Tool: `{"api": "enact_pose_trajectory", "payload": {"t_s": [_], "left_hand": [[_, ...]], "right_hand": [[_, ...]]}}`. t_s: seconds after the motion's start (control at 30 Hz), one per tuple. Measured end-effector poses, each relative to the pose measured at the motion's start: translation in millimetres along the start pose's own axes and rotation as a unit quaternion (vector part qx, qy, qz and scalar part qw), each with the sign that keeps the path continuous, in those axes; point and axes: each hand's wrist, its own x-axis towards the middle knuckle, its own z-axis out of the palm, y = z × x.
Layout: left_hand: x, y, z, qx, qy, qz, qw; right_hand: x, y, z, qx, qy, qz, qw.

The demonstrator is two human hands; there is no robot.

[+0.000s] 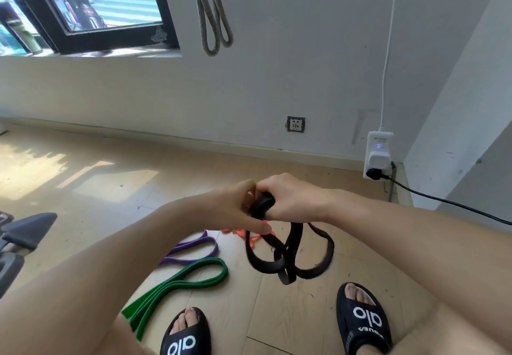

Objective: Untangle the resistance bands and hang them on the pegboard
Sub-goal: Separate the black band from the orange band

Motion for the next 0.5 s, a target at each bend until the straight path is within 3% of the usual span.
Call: {"api": "enact_pose_trajectory", "payload": {"t_s": [0.13,0.5], "left_hand": [[3,-1,-8,0.084,0.045,0.018,0.995],[0,-2,-15,0.072,0.043,0.058,0.995]], "right_hand": [[-4,0,-4,0.018,0.007,-0.002,1.0],[-8,3,-12,0.039,0.015,0.019,0.999]]}}
